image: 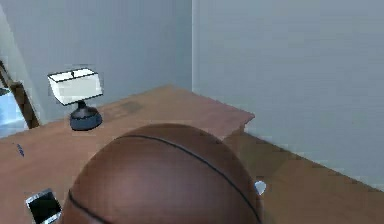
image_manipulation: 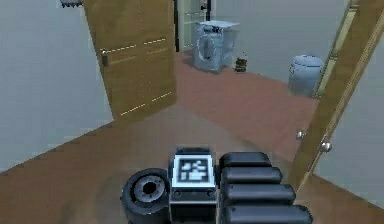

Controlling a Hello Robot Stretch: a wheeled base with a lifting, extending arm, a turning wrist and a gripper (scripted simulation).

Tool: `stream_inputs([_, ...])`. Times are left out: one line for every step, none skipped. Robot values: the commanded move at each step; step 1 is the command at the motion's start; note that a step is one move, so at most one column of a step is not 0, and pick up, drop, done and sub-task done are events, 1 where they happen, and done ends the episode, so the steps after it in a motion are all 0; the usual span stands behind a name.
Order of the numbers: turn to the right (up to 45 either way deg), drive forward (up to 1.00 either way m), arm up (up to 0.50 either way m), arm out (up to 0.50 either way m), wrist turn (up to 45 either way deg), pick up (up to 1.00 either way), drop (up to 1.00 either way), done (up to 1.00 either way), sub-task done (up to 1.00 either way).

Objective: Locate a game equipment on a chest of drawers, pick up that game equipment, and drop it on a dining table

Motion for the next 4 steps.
stream_inputs([-45.0, 0.00, 0.00, 0.00, 0.0, 0.00, 0.00, 0.00, 0.00])
stream_inputs([-18.0, 0.00, 0.00, 0.00, 0.0, 0.00, 0.00, 0.00, 0.00])
stream_inputs([36.0, 0.00, 0.00, 0.00, 0.0, 0.00, 0.00, 0.00, 0.00])
stream_inputs([0.0, 0.25, 0.00, 0.00, 0.0, 0.00, 0.00, 0.00, 0.00])
